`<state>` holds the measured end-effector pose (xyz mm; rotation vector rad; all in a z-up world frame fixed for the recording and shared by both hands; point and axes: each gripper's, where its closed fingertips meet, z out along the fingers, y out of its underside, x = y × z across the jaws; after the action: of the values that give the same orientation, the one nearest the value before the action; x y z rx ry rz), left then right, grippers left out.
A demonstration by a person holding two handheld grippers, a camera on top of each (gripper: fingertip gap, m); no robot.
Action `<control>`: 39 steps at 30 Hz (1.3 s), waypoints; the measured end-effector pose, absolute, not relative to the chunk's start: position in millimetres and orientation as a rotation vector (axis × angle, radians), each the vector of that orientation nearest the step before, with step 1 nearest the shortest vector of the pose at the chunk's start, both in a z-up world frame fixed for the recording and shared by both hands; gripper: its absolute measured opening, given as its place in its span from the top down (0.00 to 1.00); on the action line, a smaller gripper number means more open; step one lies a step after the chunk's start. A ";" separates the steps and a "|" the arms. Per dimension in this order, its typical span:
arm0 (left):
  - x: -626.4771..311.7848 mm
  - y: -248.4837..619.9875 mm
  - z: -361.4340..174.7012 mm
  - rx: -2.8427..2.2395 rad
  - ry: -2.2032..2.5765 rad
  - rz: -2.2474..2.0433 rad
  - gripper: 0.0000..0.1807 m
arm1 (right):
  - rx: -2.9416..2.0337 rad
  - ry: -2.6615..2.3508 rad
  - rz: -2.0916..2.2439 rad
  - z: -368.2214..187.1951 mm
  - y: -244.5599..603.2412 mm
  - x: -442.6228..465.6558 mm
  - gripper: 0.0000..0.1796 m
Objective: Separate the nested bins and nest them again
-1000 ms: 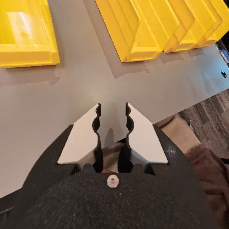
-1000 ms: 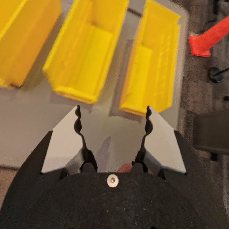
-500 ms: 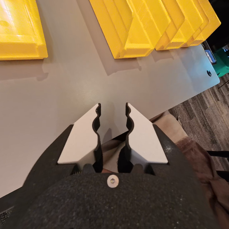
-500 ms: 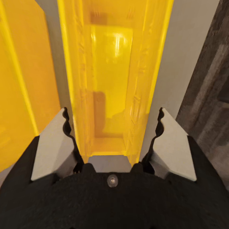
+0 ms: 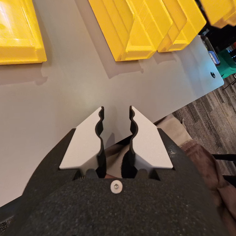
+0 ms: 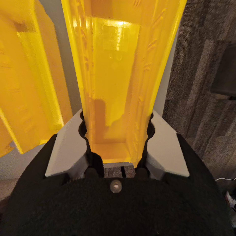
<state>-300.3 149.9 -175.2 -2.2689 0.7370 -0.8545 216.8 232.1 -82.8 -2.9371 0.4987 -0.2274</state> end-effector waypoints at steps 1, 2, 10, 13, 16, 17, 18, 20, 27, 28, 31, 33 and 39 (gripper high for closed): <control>-298.9 149.1 -174.9 -2.267 0.744 -0.853 0.79 | -2.918 0.488 -0.238 -66.2 235.2 210.1 0.46; -297.4 148.2 -175.0 -2.265 0.752 -0.850 0.79 | -2.900 0.475 -0.238 -50.2 239.6 200.3 0.46; -296.5 147.4 -174.5 -2.249 0.779 -0.814 0.79 | -2.836 0.382 -0.030 1.5 292.3 40.9 0.45; -297.6 147.1 -174.4 -2.243 0.788 -0.801 0.80 | -2.856 0.347 0.091 -14.6 310.5 -27.3 0.44; -301.9 147.9 -173.3 -2.228 0.798 -0.771 0.80 | -2.908 0.317 0.047 -39.1 320.4 -66.8 0.44; -304.3 148.9 -172.8 -2.223 0.798 -0.759 0.80 | -2.924 0.307 0.027 -47.4 322.5 -74.4 0.44; -306.9 150.1 -172.5 -2.220 0.795 -0.749 0.80 | -2.939 0.314 0.017 -55.8 323.6 -80.0 0.44; -311.0 152.2 -172.1 -2.222 0.777 -0.751 0.80 | -2.960 0.353 0.003 -70.4 325.4 -83.9 0.43; -310.1 154.8 -174.1 -2.239 0.763 -0.773 0.80 | -2.965 0.361 -0.004 -74.2 335.8 -93.1 0.44; -309.0 154.9 -174.0 -2.237 0.767 -0.771 0.80 | -2.963 0.362 -0.017 -74.3 336.0 -92.6 0.44; -305.0 154.9 -173.3 -2.230 0.782 -0.767 0.80 | -2.979 0.413 0.001 -81.5 333.6 -94.2 0.44; -303.3 154.7 -173.6 -2.227 0.794 -0.756 0.80 | -2.981 0.434 0.014 -88.1 334.0 -97.1 0.43; -300.2 151.9 -173.4 -2.217 0.820 -0.752 0.80 | -2.952 0.469 -0.039 -100.7 342.6 -94.5 0.43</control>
<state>-300.2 151.9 -173.4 -2.2171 0.8197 -0.7516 -94.5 342.6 -100.7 -2.9519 0.4685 -0.0390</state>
